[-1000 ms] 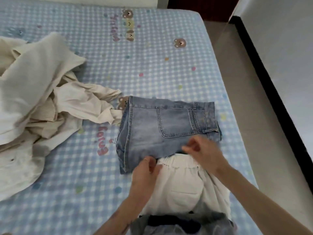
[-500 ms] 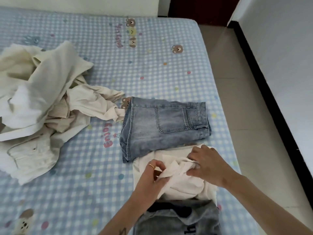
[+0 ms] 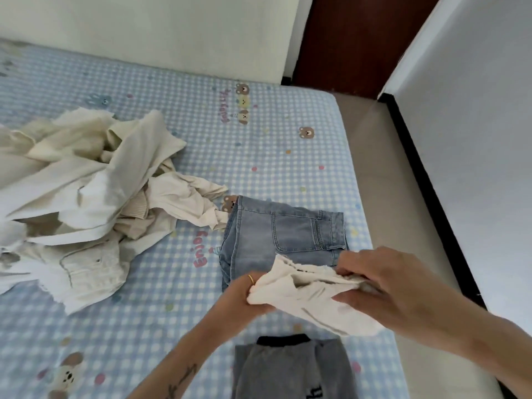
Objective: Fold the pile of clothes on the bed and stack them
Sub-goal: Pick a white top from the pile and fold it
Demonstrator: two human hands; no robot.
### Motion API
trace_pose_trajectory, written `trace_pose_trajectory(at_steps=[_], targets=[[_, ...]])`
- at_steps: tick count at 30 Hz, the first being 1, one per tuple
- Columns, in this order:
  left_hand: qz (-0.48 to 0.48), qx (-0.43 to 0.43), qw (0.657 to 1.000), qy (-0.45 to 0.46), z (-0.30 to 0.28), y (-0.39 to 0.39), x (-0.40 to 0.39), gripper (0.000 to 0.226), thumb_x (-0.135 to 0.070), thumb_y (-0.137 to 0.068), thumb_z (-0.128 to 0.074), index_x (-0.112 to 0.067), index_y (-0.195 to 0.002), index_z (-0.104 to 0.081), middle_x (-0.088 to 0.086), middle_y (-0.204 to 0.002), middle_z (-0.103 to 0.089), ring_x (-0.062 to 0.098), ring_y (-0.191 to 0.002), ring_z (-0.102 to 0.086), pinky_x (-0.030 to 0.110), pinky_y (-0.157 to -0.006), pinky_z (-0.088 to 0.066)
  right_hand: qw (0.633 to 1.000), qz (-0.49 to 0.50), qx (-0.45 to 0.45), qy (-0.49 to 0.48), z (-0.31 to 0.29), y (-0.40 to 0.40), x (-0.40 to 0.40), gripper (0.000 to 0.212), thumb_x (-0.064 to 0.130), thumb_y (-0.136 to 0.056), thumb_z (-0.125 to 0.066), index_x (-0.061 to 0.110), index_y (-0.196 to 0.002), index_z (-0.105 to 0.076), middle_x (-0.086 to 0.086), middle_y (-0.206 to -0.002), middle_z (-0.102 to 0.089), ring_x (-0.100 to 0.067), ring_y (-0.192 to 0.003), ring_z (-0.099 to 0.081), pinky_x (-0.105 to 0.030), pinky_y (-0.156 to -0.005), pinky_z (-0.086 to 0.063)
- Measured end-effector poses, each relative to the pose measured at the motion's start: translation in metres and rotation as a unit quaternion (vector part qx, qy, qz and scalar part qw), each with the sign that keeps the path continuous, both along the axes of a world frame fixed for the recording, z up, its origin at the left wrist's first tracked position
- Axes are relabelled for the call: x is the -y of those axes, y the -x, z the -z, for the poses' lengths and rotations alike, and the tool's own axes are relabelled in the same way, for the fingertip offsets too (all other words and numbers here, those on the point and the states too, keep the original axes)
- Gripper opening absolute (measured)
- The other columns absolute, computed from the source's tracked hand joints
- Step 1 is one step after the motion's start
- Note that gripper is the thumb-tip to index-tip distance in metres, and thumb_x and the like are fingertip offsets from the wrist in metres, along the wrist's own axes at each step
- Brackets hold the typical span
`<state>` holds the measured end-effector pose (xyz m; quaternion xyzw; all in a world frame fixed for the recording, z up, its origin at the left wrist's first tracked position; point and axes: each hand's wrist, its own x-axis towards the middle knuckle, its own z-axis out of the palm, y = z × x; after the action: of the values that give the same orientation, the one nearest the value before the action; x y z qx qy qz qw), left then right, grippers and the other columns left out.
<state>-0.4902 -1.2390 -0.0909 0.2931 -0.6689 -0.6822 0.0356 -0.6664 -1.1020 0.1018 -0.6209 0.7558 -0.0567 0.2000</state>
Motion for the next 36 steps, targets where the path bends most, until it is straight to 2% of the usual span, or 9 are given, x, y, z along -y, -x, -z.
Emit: trace_pose_trajectory(at_steps=[5,9,15,20,23,25,28,32,36], targets=[[-0.023,0.092,0.995,0.028,0.009,-0.011,0.056,0.027,-0.018,-0.076,-0.077,-0.022,-0.099,-0.064,0.002,-0.091,-0.069,0.015,-0.083,-0.061,0.030,-0.075,-0.045,0.987,0.107,0.101,0.064,-0.044,0.006,0.033,0.019,0.041,-0.081,-0.065,0.025,-0.082,-0.057,0.006,-0.067,-0.060,-0.006,-0.055,-0.053,-0.012,-0.048,-0.037],[-0.024,0.123,0.988,0.094,0.012,-0.032,0.110,0.014,-0.019,-0.079,-0.073,-0.025,-0.086,-0.062,-0.008,-0.075,-0.059,0.009,-0.070,-0.053,0.017,-0.059,-0.036,0.950,0.209,0.220,0.069,-0.035,0.027,0.049,0.027,0.034,-0.078,-0.069,0.015,-0.097,-0.066,-0.010,-0.090,-0.070,-0.028,-0.082,-0.068,-0.048,-0.076,-0.055],[-0.034,0.130,0.977,0.167,0.005,-0.043,0.191,0.015,-0.026,-0.079,-0.074,-0.025,-0.066,-0.066,-0.009,-0.061,-0.060,0.007,-0.059,-0.052,0.022,-0.060,-0.037,0.870,0.369,0.310,0.104,0.038,0.062,0.061,0.012,0.013,-0.088,-0.062,0.012,-0.098,-0.069,0.000,-0.079,-0.076,-0.011,-0.067,-0.071,-0.020,-0.049,-0.054],[-0.004,0.140,0.962,0.233,-0.004,0.014,0.246,0.027,-0.035,-0.079,-0.072,-0.027,-0.057,-0.061,-0.013,-0.054,-0.056,0.005,-0.055,-0.050,0.023,-0.055,-0.035,0.804,0.456,0.368,0.096,0.111,0.112,0.056,0.018,0.017,-0.089,-0.060,0.009,-0.103,-0.068,-0.013,-0.093,-0.075,-0.027,-0.081,-0.071,-0.028,-0.062,-0.060],[-0.001,0.132,0.949,0.286,0.005,0.084,0.272,0.009,-0.034,-0.079,-0.072,-0.026,-0.078,-0.067,-0.006,-0.078,-0.068,0.012,-0.071,-0.061,0.024,-0.061,-0.043,0.762,0.504,0.396,0.095,0.166,0.151,0.055,0.020,0.018,-0.091,-0.058,0.005,-0.103,-0.068,-0.016,-0.095,-0.074,-0.030,-0.083,-0.071,-0.033,-0.065,-0.060],[-0.011,0.166,0.927,0.336,0.028,0.128,0.272,0.033,-0.031,-0.081,-0.070,-0.020,-0.111,-0.061,0.003,-0.108,-0.065,0.021,-0.094,-0.060,0.031,-0.077,-0.046,0.754,0.533,0.374,0.080,0.211,0.174,0.056,0.024,0.020,-0.092,-0.058,0.000,-0.103,-0.066,-0.020,-0.096,-0.072,-0.032,-0.081,-0.069,-0.038,-0.068,-0.058],[0.056,0.261,0.841,0.471,0.091,0.152,0.231,0.066,-0.040,-0.086,-0.062,-0.020,-0.142,-0.032,0.008,-0.139,-0.042,0.027,-0.128,-0.040,0.039,-0.103,-0.034,0.764,0.566,0.305,0.051,0.283,0.193,0.058,0.029,0.022,-0.093,-0.059,-0.004,-0.102,-0.065,-0.026,-0.095,-0.068,-0.033,-0.083,-0.064,-0.047,-0.081,-0.052],[0.091,0.306,0.875,0.365,0.171,0.110,0.153,0.081,-0.051,-0.086,-0.055,-0.021,-0.150,-0.015,0.010,-0.156,-0.015,0.023,-0.144,-0.014,0.034,-0.115,-0.015,0.764,0.611,0.205,0.034,0.332,0.198,0.050,0.036,0.044,-0.090,-0.058,0.011,-0.075,-0.064,-0.011,-0.074,-0.065,-0.029,-0.075,-0.061,-0.040,-0.072,-0.049],[-0.136,0.385,0.890,0.205,0.190,0.061,0.112,0.109,-0.060,-0.075,-0.064,-0.014,-0.150,-0.002,0.021,-0.151,-0.020,0.036,-0.138,-0.024,0.044,-0.111,-0.023,0.696,0.639,0.328,-0.022,0.334,0.186,0.031,0.060,0.072,-0.072,-0.060,0.014,-0.088,-0.068,-0.006,-0.085,-0.075,-0.025,-0.082,-0.069,-0.033,-0.072,-0.053]])
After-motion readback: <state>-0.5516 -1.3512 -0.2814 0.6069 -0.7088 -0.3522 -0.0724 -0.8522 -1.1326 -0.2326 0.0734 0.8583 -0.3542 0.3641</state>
